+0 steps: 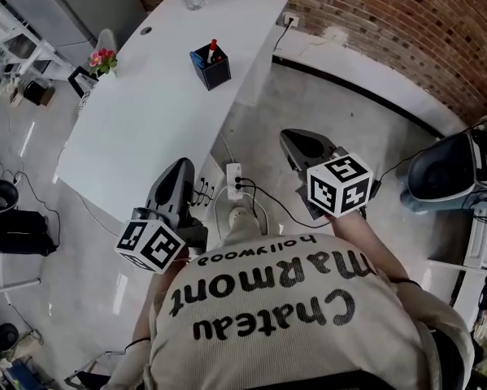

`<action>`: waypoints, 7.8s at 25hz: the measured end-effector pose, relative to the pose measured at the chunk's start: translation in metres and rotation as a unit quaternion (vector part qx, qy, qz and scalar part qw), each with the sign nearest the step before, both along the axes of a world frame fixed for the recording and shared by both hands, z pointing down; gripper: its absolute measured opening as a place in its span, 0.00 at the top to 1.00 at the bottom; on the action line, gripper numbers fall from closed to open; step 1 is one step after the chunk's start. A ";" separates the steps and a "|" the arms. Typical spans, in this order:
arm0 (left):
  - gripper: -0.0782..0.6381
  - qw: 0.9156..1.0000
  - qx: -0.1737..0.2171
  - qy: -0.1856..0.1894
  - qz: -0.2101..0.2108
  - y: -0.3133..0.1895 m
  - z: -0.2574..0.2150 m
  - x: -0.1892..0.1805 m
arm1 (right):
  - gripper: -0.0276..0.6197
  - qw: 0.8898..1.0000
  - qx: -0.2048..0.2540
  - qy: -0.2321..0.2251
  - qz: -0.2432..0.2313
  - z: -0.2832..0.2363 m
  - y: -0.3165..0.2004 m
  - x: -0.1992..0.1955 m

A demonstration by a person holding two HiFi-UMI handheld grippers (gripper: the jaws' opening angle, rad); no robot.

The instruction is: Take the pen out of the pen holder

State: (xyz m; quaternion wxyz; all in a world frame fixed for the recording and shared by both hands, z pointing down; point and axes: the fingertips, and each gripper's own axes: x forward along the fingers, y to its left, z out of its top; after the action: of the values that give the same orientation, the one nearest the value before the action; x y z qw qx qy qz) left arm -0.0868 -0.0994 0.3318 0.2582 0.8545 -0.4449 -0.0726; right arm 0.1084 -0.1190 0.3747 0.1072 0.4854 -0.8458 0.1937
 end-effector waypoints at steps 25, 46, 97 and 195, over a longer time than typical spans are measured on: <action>0.89 1.000 0.007 0.018 0.006 -0.159 0.007 -0.048 | 0.95 0.999 -0.009 -0.038 0.020 0.016 -0.154 -0.048; 0.89 0.972 -0.026 0.000 -0.234 -0.198 0.016 -0.080 | 0.82 0.981 -0.041 -0.047 -0.181 0.034 -0.307 -0.073; 0.89 0.961 -0.041 -0.002 -0.272 -0.161 0.027 -0.110 | 0.83 0.950 -0.022 0.183 -0.250 0.088 -0.301 -0.114; 0.89 0.983 -0.001 -0.044 -0.176 0.018 0.010 0.023 | 0.85 0.979 0.019 -0.039 -0.200 -0.007 -0.030 -0.046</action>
State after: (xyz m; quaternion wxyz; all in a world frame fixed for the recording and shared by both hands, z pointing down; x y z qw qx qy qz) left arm -0.0633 -0.0815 0.3417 0.2228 0.7645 -0.5996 -0.0792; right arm 0.0622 -0.1492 0.3673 0.1016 0.3010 -0.9328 0.1705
